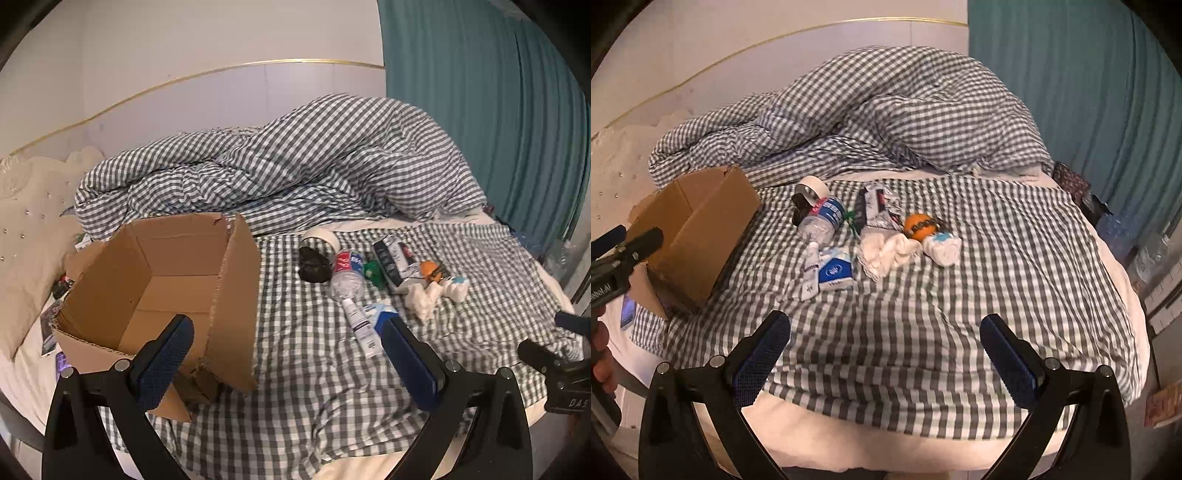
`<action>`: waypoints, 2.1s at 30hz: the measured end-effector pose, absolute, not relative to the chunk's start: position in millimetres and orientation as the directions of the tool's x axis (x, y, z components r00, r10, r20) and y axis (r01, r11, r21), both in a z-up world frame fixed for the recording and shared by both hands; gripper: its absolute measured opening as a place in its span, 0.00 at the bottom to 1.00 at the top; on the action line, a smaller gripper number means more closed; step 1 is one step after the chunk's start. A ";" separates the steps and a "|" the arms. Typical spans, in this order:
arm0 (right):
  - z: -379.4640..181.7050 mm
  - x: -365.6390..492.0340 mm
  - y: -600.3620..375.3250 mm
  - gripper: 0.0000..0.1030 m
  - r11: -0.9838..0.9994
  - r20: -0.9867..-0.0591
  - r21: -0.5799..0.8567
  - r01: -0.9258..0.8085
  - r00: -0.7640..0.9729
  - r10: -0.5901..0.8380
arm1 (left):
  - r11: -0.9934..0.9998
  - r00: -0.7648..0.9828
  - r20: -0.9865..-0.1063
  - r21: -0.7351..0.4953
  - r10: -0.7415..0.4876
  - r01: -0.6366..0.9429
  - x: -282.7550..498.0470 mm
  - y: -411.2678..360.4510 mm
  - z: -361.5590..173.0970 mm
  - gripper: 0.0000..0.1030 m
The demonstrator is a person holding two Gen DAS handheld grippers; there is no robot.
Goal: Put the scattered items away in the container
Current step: 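Move the left tool to the white toothpaste tube and grasp it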
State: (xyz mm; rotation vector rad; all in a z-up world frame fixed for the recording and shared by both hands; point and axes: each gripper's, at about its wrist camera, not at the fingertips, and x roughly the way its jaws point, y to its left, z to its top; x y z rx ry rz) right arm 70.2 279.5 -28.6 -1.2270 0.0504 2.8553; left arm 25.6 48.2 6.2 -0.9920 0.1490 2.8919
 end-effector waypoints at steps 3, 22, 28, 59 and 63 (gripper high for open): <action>-25.5 64.5 273.9 0.99 -1.000 -0.712 -0.009 -0.025 -0.702 0.024 | -0.991 -0.786 -0.617 0.065 0.050 -0.114 26.5 51.2 3.9 1.00; -15.6 33.3 294.0 0.99 -0.995 -0.647 -0.060 -0.076 -0.756 0.097 | -0.997 -0.797 -0.599 -0.051 0.072 -0.051 -39.5 98.5 -20.3 1.00; -30.4 30.0 310.2 0.99 -0.994 -0.638 -0.012 -0.106 -0.765 0.089 | -0.988 -0.794 -0.597 0.021 0.111 -0.154 -44.7 112.7 -74.4 1.00; -88.7 15.4 352.5 1.00 -0.991 -0.679 0.105 -0.083 -0.734 -0.010 | -0.991 -0.595 -0.793 -0.093 0.130 -0.094 -124.1 123.0 -195.0 0.87; -87.4 17.6 351.2 0.99 -0.991 -0.677 0.107 -0.079 -0.736 -0.014 | -0.996 -0.558 -0.829 0.021 0.030 -0.085 -125.4 125.8 -203.5 0.76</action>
